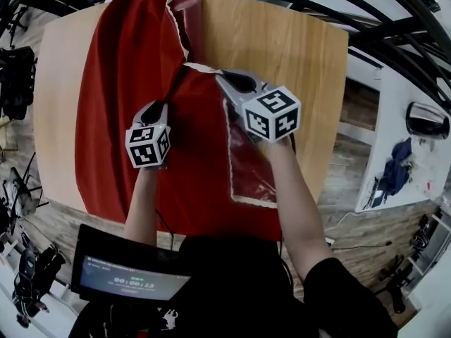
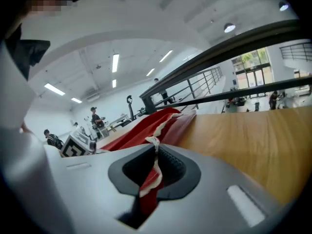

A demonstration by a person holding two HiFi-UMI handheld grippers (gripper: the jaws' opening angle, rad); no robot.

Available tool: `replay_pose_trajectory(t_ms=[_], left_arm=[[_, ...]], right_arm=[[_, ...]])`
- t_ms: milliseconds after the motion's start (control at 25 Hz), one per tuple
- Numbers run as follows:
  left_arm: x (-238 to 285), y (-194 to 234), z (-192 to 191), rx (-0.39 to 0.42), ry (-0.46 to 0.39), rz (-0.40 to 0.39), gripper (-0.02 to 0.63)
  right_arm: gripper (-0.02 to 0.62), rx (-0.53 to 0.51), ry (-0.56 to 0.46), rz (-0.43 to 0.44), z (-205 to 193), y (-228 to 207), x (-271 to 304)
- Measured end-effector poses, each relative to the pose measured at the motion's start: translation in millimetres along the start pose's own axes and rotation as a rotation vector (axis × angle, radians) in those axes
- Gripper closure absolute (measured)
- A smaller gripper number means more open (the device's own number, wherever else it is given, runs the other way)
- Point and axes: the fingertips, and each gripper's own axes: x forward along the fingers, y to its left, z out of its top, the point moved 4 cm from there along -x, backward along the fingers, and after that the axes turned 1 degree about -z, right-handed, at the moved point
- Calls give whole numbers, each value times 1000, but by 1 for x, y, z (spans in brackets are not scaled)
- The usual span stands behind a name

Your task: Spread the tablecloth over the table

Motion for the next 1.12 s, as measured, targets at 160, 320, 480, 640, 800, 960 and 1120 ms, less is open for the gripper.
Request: replay_pose_trajectory(t_ms=[160, 320, 480, 640, 800, 960, 1120], left_arm=[[2, -10, 2, -33, 0, -47, 421], [-1, -48, 27, -74, -63, -223, 430], [13, -127, 42, 152, -21, -424, 590], [43, -173, 45, 208, 44, -510, 600], [51, -198, 61, 129, -31, -538, 598], [80, -248, 84, 204, -75, -558, 598], [103, -282, 105, 282, -132, -515, 600]], right_arm=[[566, -179, 105, -221, -7, -50, -32], [568, -148, 90, -437, -7, -123, -87], [568, -191, 81, -547, 7, -167, -132], [568, -240, 92, -612, 20, -201, -154], [568, -254, 123, -668, 14, -245, -163], [568, -261, 133, -737, 16, -297, -181], [568, -291, 129, -791, 20, -321, -191]])
